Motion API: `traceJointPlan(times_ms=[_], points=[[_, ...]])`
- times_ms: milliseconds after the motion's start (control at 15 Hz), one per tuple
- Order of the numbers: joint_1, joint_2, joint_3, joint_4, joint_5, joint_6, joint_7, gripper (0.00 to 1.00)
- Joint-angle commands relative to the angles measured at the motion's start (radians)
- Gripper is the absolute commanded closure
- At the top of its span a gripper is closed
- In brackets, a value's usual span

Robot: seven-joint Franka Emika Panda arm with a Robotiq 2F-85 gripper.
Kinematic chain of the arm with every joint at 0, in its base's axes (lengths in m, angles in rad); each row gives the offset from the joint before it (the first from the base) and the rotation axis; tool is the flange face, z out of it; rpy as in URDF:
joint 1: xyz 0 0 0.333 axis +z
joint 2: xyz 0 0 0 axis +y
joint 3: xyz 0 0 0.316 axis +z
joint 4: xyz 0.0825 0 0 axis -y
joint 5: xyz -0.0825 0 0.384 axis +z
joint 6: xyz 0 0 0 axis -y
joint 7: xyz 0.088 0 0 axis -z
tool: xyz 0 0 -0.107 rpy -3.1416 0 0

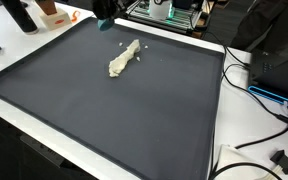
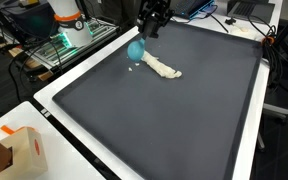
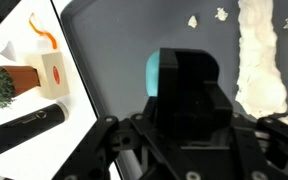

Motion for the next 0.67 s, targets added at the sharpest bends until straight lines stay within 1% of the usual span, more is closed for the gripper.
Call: traceJointPlan(times_ms=[0, 267, 600], points=[[0.042, 0.072, -0.010, 0.047, -0.097, -0.098, 0.164, 0.75], [0.065, 0.133, -0.009, 0.077, -0.134, -0.169, 0.247, 0.75], [0.085, 0.177, -0.007, 0.095, -0.156, -0.177, 0.281, 0.75]])
